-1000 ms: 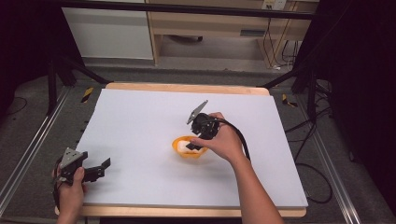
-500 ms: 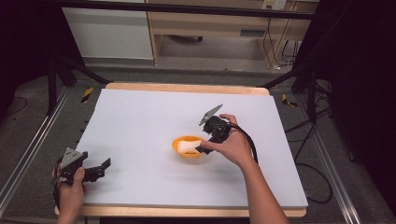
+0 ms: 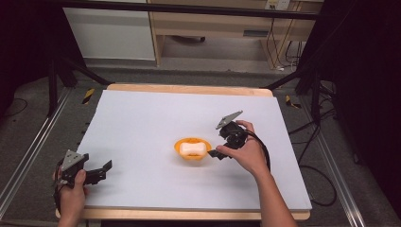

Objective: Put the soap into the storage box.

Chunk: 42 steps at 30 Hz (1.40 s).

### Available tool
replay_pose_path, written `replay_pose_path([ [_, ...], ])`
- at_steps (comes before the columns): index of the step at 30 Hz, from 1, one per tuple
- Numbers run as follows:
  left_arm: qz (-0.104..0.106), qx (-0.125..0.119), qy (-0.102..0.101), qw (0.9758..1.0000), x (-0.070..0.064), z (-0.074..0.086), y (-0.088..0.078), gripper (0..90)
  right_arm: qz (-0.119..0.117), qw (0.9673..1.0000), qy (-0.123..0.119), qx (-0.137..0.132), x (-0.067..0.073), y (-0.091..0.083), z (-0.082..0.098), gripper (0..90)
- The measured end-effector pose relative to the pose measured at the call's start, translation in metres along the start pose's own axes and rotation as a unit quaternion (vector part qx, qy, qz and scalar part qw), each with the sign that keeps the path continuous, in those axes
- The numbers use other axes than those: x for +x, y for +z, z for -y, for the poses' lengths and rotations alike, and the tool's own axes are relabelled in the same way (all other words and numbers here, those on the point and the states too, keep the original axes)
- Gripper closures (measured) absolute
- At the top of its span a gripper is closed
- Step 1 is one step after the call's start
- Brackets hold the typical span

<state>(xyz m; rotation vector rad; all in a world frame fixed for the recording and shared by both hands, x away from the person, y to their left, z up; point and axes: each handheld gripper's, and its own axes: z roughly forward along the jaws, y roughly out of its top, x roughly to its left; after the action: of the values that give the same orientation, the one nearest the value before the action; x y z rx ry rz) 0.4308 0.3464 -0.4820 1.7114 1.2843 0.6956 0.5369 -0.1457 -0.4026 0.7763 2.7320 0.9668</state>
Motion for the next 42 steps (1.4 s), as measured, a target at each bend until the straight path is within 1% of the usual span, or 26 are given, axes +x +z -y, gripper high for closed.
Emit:
replay_pose_path([
  [6, -0.001, 0.0, 0.0, 1.0, -0.001, 0.0, 0.0, 2.1, -0.002, 0.9999, 0.014, -0.005, -0.002, -0.004, 0.016, 2.0],
  [9, -0.001, -0.002, -0.001, 1.0, -0.001, 0.0, 0.0, 2.1, -0.004, 0.9998, 0.018, -0.006, -0.003, -0.005, 0.025, 0.9],
  [11, -0.002, -0.001, 0.0, 1.0, -0.001, 0.0, 0.0, 2.1, 0.003, 0.9997, 0.023, -0.005, -0.004, -0.007, 0.032, 0.9],
  [14, -0.002, 0.001, 0.003, 1.0, -0.001, 0.0, 0.0, 2.1, 0.002, 0.9995, 0.03, -0.012, -0.007, -0.009, 0.042, 1.4],
  [15, -0.002, 0.001, 0.003, 1.0, -0.001, 0.0, 0.0, 2.1, 0.006, 0.9994, 0.033, -0.011, -0.007, -0.01, 0.045, 1.8],
  [17, -0.003, 0.002, 0.005, 1.0, -0.001, 0.0, 0.0, 2.1, 0.015, 0.9992, 0.032, -0.016, -0.008, -0.013, 0.052, 3.2],
  [19, -0.004, 0.001, 0.007, 1.0, -0.001, 0.0, 0.0, 2.1, 0.018, 0.9988, 0.04, -0.022, -0.01, -0.016, 0.058, 3.1],
  [20, -0.003, 0.0, 0.007, 1.0, -0.001, 0.0, 0.0, 2.1, 0.017, 0.9985, 0.042, -0.029, -0.011, -0.017, 0.062, 3.0],
  [21, -0.002, -0.002, 0.002, 1.0, -0.002, 0.0, 0.0, 2.1, 0.019, 0.9984, 0.043, -0.031, -0.012, -0.018, 0.065, 2.7],
  [23, -0.003, -0.001, 0.003, 1.0, -0.001, 0.0, 0.0, 2.1, 0.029, 0.998, 0.044, -0.035, -0.014, -0.02, 0.072, 2.3],
  [24, -0.003, 0.0, 0.004, 1.0, -0.001, 0.0, 0.0, 2.1, 0.033, 0.9976, 0.046, -0.039, -0.014, -0.021, 0.075, 1.8],
  [25, -0.004, 0.0, 0.007, 1.0, -0.001, 0.0, 0.0, 2.1, 0.039, 0.9968, 0.051, -0.047, -0.015, -0.023, 0.083, 1.7],
  [26, -0.004, 0.0, 0.007, 1.0, -0.001, 0.0, 0.0, 2.1, 0.039, 0.9968, 0.051, -0.047, -0.015, -0.023, 0.083, 1.7],
  [27, -0.003, 0.0, 0.006, 1.0, -0.002, 0.0, 0.0, 2.1, 0.041, 0.9968, 0.052, -0.045, -0.015, -0.024, 0.086, 1.5],
  [30, -0.003, -0.002, 0.003, 1.0, -0.002, 0.0, 0.0, 2.2, 0.041, 0.9961, 0.06, -0.05, -0.017, -0.026, 0.096, 1.3],
  [31, -0.004, 0.0, 0.006, 1.0, -0.002, 0.0, 0.0, 2.2, 0.043, 0.9957, 0.063, -0.052, -0.018, -0.028, 0.101, 1.2],
  [32, -0.004, 0.0, 0.006, 1.0, -0.002, 0.0, 0.0, 2.2, 0.043, 0.9957, 0.063, -0.052, -0.018, -0.028, 0.101, 1.2],
  [34, -0.004, 0.0, 0.007, 1.0, -0.002, 0.0, 0.0, 2.2, 0.052, 0.995, 0.066, -0.054, -0.019, -0.032, 0.11, 1.2],
  [35, -0.004, 0.0, 0.007, 1.0, -0.002, 0.0, 0.0, 2.2, 0.052, 0.995, 0.066, -0.054, -0.019, -0.032, 0.11, 1.2],
  [36, -0.003, -0.001, 0.004, 1.0, -0.002, 0.0, 0.0, 2.2, 0.052, 0.9945, 0.071, -0.057, -0.02, -0.034, 0.113, 1.2],
  [37, -0.003, -0.002, 0.003, 1.0, -0.002, 0.0, 0.0, 2.2, 0.053, 0.9937, 0.077, -0.062, -0.022, -0.037, 0.121, 1.2],
  [38, -0.003, -0.002, 0.003, 1.0, -0.002, 0.0, 0.0, 2.2, 0.053, 0.9937, 0.077, -0.062, -0.022, -0.037, 0.121, 1.2],
  [39, -0.003, -0.001, 0.005, 1.0, -0.002, 0.0, 0.0, 2.2, 0.055, 0.9929, 0.084, -0.064, -0.023, -0.039, 0.128, 1.2],
  [40, -0.003, -0.001, 0.005, 1.0, -0.002, 0.0, 0.0, 2.2, 0.055, 0.9929, 0.084, -0.064, -0.023, -0.039, 0.128, 1.2],
  [42, -0.003, -0.001, 0.005, 1.0, -0.002, 0.0, 0.0, 2.2, 0.055, 0.9923, 0.09, -0.066, -0.024, -0.041, 0.135, 1.0],
])
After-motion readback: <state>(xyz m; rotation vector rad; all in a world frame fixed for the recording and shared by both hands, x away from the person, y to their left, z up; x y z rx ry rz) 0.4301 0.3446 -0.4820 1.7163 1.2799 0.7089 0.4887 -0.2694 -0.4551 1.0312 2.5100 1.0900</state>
